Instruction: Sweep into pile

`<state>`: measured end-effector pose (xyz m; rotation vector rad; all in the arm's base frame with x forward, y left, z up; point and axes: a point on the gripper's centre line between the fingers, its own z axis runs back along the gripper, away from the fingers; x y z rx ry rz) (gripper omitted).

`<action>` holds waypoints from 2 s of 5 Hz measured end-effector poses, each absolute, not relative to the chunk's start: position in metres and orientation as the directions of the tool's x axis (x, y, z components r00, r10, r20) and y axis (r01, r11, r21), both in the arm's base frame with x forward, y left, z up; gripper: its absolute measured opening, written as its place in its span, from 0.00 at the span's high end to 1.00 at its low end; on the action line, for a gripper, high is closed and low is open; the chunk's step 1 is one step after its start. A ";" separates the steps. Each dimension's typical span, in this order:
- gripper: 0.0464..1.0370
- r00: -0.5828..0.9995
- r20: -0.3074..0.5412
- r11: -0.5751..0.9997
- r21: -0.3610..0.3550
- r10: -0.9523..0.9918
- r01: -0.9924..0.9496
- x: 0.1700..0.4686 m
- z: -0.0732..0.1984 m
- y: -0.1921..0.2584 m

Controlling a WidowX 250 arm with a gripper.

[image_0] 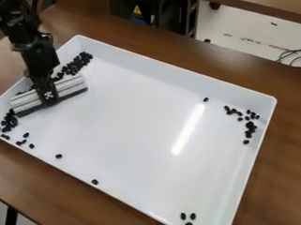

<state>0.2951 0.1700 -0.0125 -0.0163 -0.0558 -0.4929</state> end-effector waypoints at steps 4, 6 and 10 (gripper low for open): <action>0.70 0.951 0.015 0.950 -0.040 -0.309 0.309 0.297 0.003 0.109; 0.70 0.886 0.034 0.886 -0.009 -0.463 0.463 0.291 0.013 0.014; 0.63 0.591 0.053 0.593 0.050 -0.805 0.804 0.281 0.000 -0.088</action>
